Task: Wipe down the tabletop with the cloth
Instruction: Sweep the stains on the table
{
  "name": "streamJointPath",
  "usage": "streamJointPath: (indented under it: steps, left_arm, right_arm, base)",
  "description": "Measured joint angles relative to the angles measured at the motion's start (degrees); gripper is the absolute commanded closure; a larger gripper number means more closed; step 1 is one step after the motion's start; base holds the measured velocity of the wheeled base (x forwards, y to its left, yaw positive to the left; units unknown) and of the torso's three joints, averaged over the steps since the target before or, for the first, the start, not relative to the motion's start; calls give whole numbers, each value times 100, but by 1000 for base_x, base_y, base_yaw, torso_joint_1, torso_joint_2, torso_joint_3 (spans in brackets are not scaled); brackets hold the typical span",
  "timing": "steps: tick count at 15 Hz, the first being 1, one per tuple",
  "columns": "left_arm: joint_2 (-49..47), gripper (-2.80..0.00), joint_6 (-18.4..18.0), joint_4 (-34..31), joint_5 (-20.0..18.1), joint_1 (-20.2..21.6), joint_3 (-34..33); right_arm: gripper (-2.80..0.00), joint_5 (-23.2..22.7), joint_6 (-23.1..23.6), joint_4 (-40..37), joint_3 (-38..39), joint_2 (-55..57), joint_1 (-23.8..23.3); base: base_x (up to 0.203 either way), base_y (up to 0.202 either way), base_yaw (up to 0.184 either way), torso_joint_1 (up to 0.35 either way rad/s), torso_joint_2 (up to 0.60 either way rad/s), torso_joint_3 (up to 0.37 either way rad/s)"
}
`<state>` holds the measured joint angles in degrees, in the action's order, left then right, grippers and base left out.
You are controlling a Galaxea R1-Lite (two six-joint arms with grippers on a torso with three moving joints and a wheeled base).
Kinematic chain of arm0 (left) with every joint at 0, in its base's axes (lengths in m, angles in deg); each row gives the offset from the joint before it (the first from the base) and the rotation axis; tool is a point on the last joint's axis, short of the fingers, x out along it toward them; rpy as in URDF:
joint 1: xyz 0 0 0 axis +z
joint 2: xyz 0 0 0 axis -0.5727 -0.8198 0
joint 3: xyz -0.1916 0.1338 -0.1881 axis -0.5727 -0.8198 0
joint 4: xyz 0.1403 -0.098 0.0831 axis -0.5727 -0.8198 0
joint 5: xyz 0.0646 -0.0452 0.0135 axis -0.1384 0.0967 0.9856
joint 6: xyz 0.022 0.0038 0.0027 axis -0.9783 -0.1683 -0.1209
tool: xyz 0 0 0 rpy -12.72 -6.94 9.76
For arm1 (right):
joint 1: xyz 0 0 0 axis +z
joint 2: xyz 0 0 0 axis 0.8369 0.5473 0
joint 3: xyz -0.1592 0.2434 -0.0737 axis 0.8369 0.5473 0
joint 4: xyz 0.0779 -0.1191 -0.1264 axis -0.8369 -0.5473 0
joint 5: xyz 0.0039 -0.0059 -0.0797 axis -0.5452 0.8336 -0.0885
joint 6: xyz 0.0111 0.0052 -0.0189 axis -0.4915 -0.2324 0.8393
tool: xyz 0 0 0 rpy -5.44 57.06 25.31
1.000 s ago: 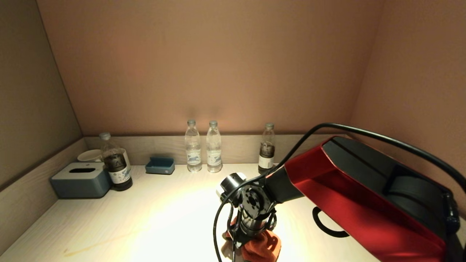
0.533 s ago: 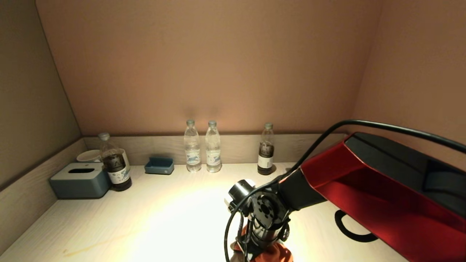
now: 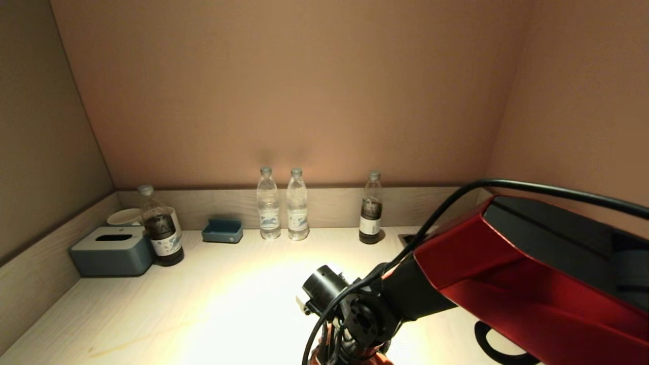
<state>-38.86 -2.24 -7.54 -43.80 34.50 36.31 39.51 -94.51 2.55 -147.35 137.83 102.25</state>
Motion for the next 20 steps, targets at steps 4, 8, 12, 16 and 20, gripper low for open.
streamJointPath:
  steps: [4, 8, 12, 16, 20]
  left_arm:
    - [0, 0, 0, 0, 2, 0, 0]
    - [0, 0, -1, 0, 1, -2, 0]
    - [0, 0, 0, 0, 2, 2, 0]
    - [0, 0, 0, 0, 2, 0, 0]
    - [0, 0, -2, 1, 2, -2, 0]
  right_arm:
    - [0, 4, -41, 1, -160, 51, 274]
    - [0, 10, -30, -10, -564, 269, 503]
    - [0, 1, 44, -16, -1094, 594, 603]
    - [0, 1, 80, -58, -1502, 874, 819]
    - [0, 4, 142, -65, -2104, 1220, 1134]
  base:
    - [0, 0, 0, 0, 0, 0]
    - [0, 0, 0, 0, 0, 0]
    - [0, 0, 0, 0, 0, 0]
    - [0, 0, 0, 0, 0, 0]
    - [0, 0, 0, 0, 0, 0]
